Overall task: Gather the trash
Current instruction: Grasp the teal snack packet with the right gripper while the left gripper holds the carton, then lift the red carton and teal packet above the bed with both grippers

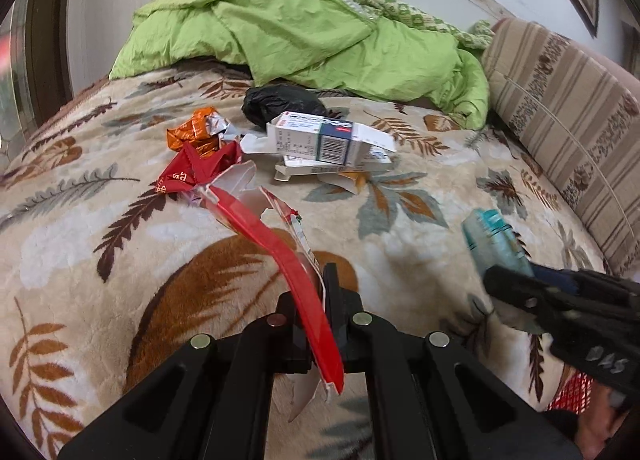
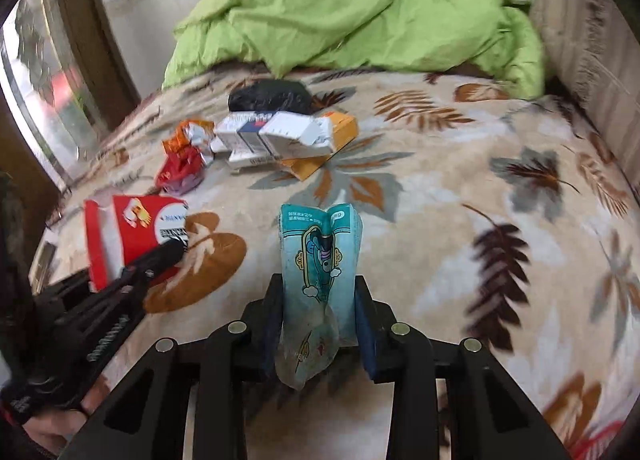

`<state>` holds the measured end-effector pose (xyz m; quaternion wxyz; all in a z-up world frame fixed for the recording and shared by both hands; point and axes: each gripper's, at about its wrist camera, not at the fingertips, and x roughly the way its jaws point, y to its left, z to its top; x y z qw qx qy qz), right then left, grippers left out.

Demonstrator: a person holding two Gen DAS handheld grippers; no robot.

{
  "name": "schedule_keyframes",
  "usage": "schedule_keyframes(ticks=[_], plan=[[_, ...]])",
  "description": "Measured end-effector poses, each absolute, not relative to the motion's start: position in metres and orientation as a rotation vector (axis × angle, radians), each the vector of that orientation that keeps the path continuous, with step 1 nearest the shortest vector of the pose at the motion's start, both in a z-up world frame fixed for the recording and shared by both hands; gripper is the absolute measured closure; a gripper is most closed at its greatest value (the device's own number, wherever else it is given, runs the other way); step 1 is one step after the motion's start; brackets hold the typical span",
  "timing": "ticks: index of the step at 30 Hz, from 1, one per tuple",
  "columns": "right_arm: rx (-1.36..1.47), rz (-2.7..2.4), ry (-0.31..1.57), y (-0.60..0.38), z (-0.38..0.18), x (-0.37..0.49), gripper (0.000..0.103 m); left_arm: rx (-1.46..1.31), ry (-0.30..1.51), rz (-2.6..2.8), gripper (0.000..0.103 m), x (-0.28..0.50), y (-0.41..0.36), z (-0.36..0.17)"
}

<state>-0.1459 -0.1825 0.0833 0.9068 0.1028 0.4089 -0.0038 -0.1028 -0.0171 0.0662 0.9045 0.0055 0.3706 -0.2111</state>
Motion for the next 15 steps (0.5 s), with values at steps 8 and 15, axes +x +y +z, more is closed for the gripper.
schedule_keyframes(ticks=[8, 15], plan=[[0.291, -0.015, 0.824, -0.185, 0.080, -0.188, 0.068, 0.068, 0.741, -0.462, 0.099, -0.147, -0.018, 0.073], [0.296, -0.033, 0.786, -0.186, 0.083, -0.194, 0.068, 0.113, 0.710, -0.376, 0.099, -0.158, -0.020, 0.080]])
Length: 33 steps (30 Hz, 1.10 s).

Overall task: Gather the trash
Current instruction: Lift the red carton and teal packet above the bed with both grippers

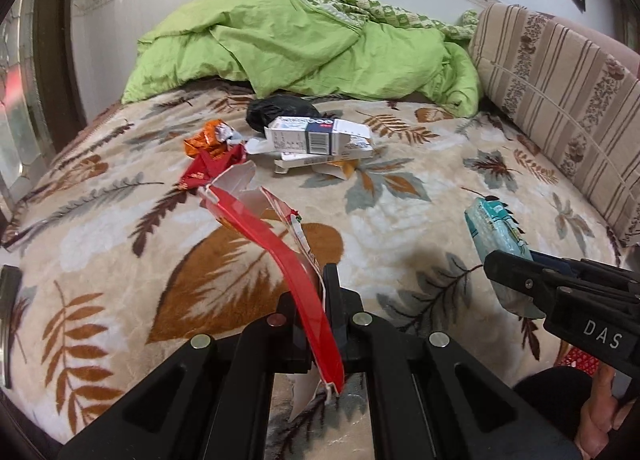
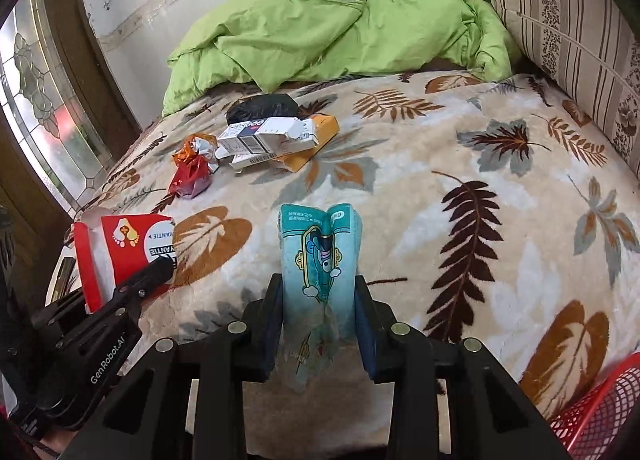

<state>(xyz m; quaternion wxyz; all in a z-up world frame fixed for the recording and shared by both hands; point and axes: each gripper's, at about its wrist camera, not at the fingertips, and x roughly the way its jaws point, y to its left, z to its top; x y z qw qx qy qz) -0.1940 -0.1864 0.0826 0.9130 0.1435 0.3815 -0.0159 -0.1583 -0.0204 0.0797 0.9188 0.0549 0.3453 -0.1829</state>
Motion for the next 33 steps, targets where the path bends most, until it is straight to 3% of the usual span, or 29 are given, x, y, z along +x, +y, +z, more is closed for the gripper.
schedule_keyframes(ticks=[33], plan=[[0.329, -0.034, 0.785, -0.1932, 0.0809, -0.1956, 0.068, 0.159, 0.687, -0.329, 0.099, -0.1589, -0.0239, 0.0780]])
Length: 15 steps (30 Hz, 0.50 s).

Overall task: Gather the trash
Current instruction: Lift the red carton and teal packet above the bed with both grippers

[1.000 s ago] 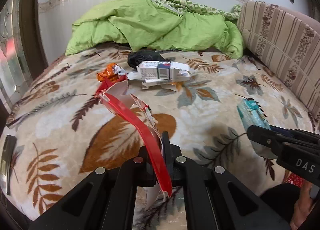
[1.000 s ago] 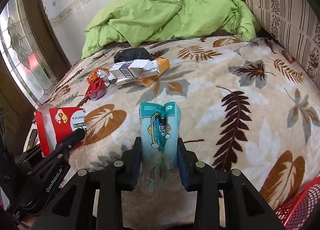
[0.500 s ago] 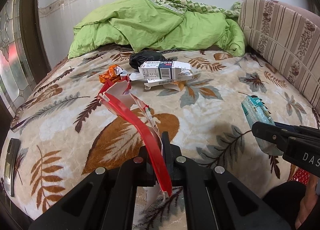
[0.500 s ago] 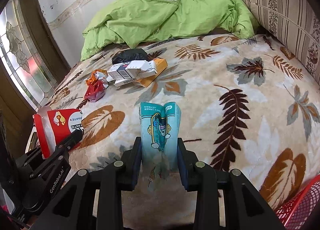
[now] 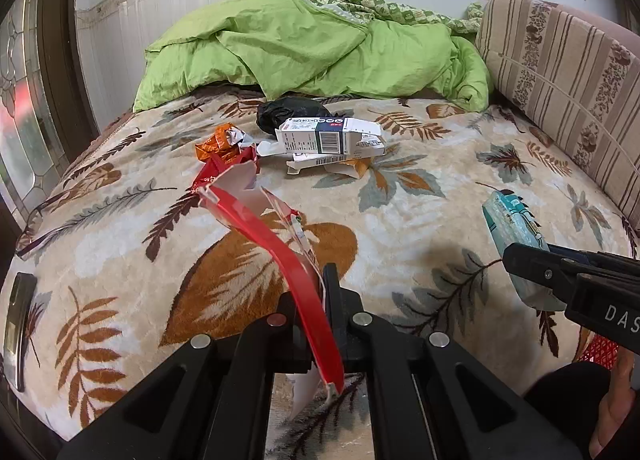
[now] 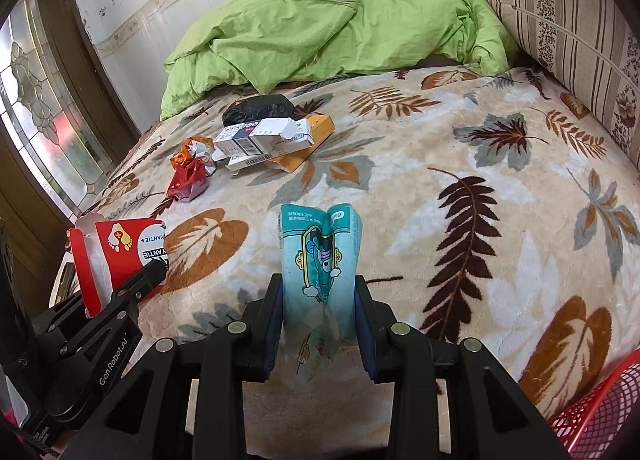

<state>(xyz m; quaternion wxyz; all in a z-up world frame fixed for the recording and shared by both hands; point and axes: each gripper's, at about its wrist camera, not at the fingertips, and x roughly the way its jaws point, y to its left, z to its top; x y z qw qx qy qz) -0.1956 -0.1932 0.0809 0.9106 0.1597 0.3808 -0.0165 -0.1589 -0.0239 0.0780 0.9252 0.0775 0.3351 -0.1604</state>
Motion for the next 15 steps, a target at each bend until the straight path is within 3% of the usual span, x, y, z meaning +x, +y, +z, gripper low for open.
schedule_keyframes(ticks=[15], plan=[[0.329, -0.034, 0.786, -0.1936, 0.0811, -0.1961, 0.068, 0.156, 0.691, -0.335, 0.099, -0.1577, -0.0232, 0.0781]])
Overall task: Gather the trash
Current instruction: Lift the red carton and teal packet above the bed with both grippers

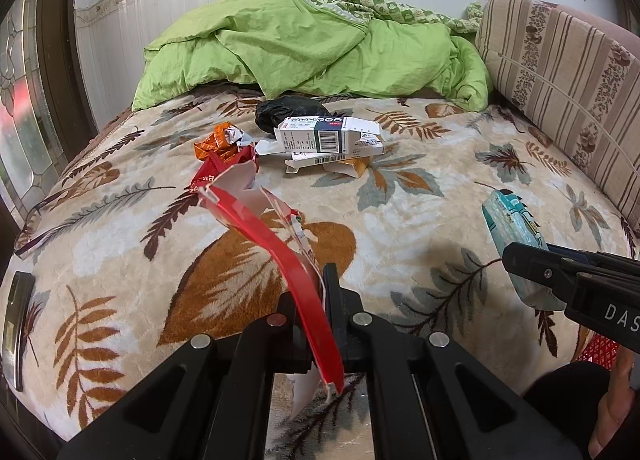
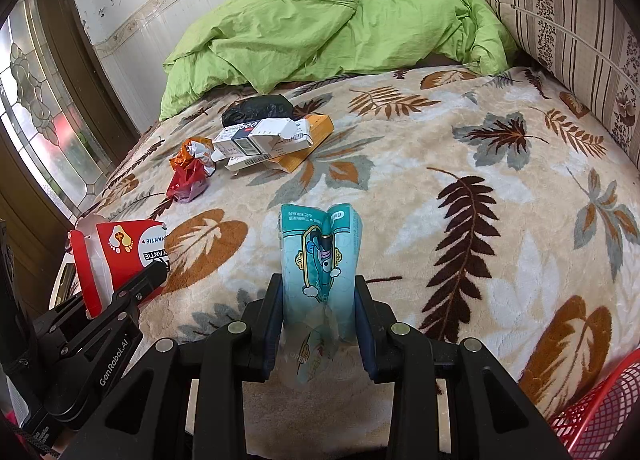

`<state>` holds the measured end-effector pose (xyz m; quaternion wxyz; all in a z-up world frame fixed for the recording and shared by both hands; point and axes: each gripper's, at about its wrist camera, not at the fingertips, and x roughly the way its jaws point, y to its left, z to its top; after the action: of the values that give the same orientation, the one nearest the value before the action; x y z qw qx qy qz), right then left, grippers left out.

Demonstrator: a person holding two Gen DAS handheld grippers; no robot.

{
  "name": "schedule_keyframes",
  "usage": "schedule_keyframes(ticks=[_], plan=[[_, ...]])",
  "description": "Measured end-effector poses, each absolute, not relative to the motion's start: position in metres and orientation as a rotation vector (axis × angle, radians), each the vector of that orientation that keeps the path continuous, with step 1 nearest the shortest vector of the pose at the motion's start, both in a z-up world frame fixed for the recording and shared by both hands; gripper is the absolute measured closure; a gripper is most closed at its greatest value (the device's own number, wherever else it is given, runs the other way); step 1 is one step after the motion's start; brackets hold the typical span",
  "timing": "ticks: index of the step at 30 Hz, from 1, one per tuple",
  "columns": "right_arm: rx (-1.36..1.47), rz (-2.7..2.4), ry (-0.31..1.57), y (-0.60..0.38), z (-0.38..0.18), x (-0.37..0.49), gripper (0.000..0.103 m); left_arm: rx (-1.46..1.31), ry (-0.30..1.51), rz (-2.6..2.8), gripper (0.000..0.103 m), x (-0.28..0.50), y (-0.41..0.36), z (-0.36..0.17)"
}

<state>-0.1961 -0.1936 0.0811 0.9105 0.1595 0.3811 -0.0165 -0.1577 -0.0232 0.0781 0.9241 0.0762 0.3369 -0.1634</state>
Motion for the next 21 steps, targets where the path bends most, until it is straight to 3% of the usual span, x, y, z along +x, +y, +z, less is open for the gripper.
schedule_keyframes(ticks=[21], plan=[[0.398, -0.025, 0.802, -0.202, 0.086, -0.212, 0.068, 0.118, 0.718, -0.394, 0.099, -0.176, -0.030, 0.089]])
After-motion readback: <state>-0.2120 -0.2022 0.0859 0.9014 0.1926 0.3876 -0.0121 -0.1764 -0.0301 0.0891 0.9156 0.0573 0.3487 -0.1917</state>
